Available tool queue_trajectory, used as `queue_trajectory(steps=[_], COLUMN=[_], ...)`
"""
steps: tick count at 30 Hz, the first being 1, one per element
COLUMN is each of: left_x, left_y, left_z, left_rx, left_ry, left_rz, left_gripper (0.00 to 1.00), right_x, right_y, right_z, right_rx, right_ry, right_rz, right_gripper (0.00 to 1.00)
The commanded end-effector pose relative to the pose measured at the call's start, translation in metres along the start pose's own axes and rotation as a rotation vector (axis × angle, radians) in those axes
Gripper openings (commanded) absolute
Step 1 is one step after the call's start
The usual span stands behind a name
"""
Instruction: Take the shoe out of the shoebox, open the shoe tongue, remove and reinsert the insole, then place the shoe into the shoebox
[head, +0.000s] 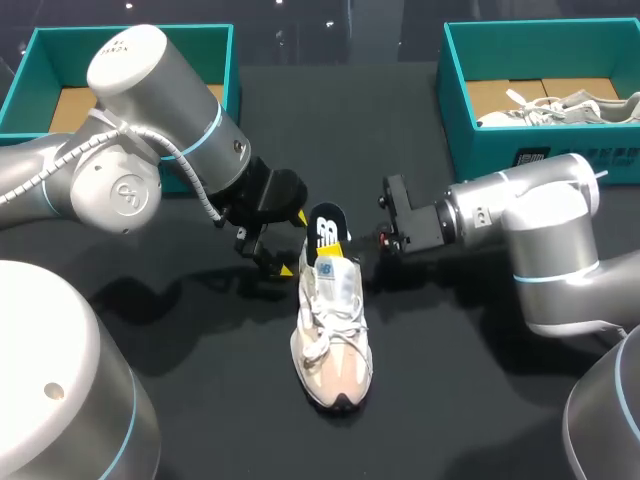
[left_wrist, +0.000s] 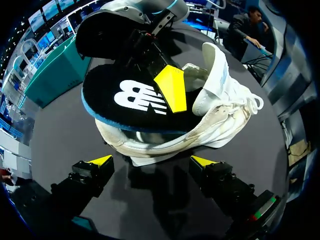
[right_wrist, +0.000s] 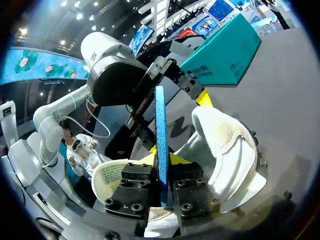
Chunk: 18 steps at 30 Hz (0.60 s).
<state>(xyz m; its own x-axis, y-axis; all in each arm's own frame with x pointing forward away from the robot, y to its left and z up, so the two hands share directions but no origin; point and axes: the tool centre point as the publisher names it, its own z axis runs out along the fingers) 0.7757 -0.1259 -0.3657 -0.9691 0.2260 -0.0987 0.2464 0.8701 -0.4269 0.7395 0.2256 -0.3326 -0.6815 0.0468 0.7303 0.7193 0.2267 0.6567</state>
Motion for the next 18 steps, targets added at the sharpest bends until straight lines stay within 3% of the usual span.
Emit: queue_trajectory(steps=[1, 8, 11, 15, 18], left_x=[0.0, 0.0, 0.0, 0.0, 0.0], left_y=[0.0, 0.0, 0.0, 0.0, 0.0], left_z=[0.001, 0.001, 0.001, 0.001, 0.001], left_rx=[0.0, 0.0, 0.0, 0.0, 0.0], left_ry=[0.001, 0.001, 0.001, 0.001, 0.001], left_rz=[0.001, 0.001, 0.001, 0.001, 0.001], left_gripper=[1.0, 1.0, 1.0, 1.0, 1.0], right_x=[0.002, 0.001, -0.001, -0.006, -0.009], right_y=[0.009, 0.026, 0.03, 0.034, 0.033], right_z=[-0.004, -0.011, -0.013, -0.015, -0.011], right_rx=[-0.005, -0.033, -0.043, -0.057, -0.041], right_ry=[-0.008, -0.021, -0.026, -0.026, -0.018], right_rz=[-0.033, -0.09, -0.1, -0.101, -0.085], right_gripper=[0.33, 0.26, 0.19, 0.0, 0.0])
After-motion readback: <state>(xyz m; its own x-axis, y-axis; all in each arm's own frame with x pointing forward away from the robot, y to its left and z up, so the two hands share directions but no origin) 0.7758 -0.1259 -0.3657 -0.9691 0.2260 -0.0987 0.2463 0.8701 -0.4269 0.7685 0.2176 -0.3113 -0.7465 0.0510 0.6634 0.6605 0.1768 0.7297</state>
